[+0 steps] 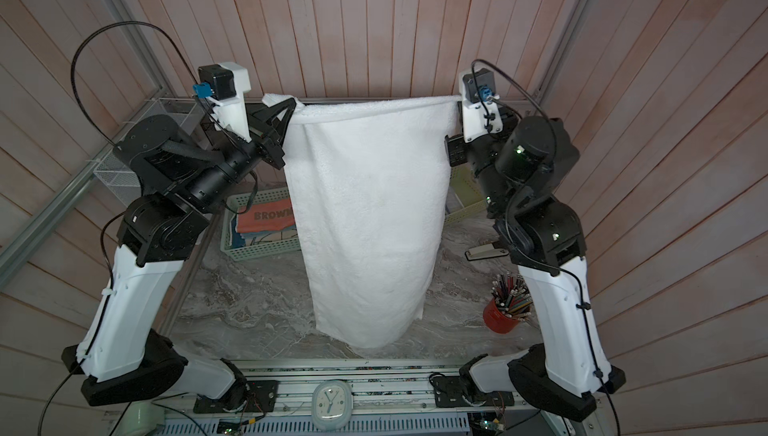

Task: Fold and stack the towels
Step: 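Lift the white towel high with both grippers, stretching its edge apart, then lower the white towel flat onto the table with both grippers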

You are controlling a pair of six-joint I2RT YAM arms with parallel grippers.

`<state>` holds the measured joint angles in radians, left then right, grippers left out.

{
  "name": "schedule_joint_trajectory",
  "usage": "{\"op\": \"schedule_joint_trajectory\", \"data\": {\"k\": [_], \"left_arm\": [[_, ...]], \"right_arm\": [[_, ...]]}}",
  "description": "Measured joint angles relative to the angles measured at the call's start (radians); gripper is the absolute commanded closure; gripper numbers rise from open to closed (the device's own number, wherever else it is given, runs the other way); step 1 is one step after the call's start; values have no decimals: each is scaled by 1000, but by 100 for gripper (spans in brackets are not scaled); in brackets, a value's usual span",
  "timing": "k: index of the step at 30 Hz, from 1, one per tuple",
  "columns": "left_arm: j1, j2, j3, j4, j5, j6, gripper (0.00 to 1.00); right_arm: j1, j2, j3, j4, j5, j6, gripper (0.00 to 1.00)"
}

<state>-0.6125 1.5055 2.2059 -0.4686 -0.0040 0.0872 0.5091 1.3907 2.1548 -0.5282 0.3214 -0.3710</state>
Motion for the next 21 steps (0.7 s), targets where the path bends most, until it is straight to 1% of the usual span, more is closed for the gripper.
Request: {"op": "schedule_joint_trajectory", "data": {"k": [3,5,7,12,16,21], "left_arm": [[73,74,0,-4,26,-22,100],[121,133,-7,5,69,-43,100],[169,194,-21,21,126,-71,100],[275,362,-60,99,280,-155,100],[327,521,-62,164,375,-212,100],[357,688,-63,201,439,-262,100]], "right_arm": [[-68,69,-36,14,-22,14,100],[-112,112,-66,35,-50,30,100],[-152,158,-110,66,-82,43,100],[-212,290,-187,135,-151,67,100],[-244,430,-204,174,-185,80,100],[-261,557,-215,183,-209,91,100]]}}
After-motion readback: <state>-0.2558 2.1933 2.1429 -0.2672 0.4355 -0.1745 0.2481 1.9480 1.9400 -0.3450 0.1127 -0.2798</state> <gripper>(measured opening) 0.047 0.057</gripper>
